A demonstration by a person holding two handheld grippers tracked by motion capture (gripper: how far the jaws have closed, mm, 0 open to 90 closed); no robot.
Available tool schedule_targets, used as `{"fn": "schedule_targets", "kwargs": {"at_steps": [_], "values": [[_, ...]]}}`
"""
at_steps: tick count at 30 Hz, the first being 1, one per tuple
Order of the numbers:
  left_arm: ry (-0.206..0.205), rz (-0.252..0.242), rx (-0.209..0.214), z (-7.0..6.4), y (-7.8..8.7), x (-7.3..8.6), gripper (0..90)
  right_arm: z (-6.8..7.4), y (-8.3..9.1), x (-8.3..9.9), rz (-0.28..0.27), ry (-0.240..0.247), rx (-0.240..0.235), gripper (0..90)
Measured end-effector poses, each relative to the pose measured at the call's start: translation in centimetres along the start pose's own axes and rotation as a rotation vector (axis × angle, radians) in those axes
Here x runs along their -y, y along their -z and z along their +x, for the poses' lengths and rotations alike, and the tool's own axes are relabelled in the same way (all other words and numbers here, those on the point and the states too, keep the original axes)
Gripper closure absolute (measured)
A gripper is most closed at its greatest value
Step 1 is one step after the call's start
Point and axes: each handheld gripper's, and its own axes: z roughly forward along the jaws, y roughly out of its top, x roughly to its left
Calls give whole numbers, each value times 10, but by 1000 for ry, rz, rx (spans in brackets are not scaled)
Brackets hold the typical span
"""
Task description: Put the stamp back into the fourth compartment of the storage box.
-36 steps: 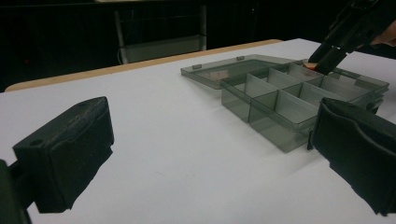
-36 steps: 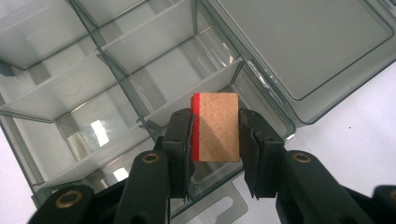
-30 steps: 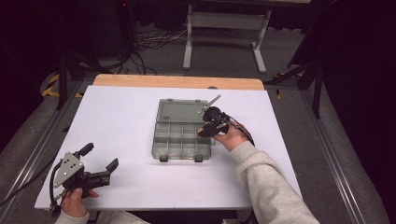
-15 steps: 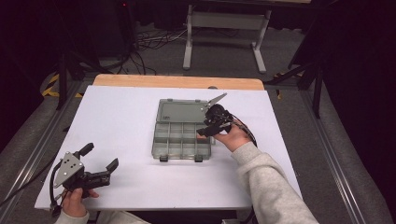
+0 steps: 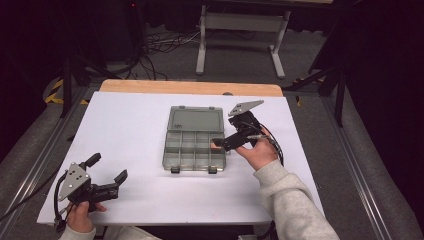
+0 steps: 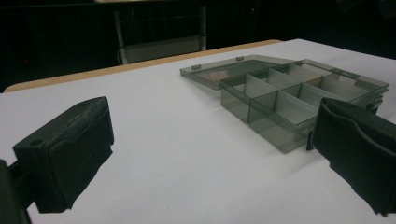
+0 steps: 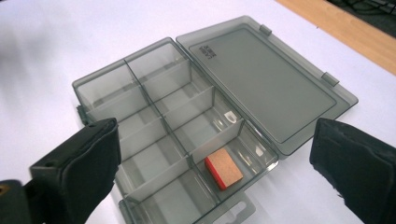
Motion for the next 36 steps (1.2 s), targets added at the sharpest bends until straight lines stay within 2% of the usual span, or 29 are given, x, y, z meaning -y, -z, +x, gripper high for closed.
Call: {"fn": "schedule_targets", "kwargs": {"at_steps": [9, 13, 17, 20, 21, 23, 24, 26, 28, 32, 36], "values": [[2, -2, 3, -1, -1, 0, 1, 14, 30, 18, -116, 10, 56, 2], [0, -2, 2, -1, -1, 0, 1, 19, 42, 29, -145, 5, 67, 2], [0, -5, 1, -1, -1, 0, 1, 23, 53, 47, -207, 7, 67, 2], [2, -7, 3, -1, -1, 0, 1, 26, 55, 56, -236, 27, 75, 2], [0, -8, 9, -1, -1, 0, 1, 28, 56, 64, -232, 32, 65, 2], [-3, -10, 13, -1, -1, 0, 1, 29, 56, 67, -236, 33, 66, 2], [-3, -9, 14, -1, -1, 0, 1, 31, 58, 75, -260, 37, 69, 2], [-3, -8, 15, -2, -1, 0, 1, 32, 59, 81, -277, 29, 67, 2], [-5, -7, 15, -2, -1, 0, 1, 33, 62, 94, -346, 18, 61, 2], [-5, -11, 15, -2, -1, 0, 1, 33, 63, 113, -394, 5, 50, 2], [-5, -7, 16, -2, -1, 0, 1, 33, 64, 133, -432, -15, 60, 2]]}}
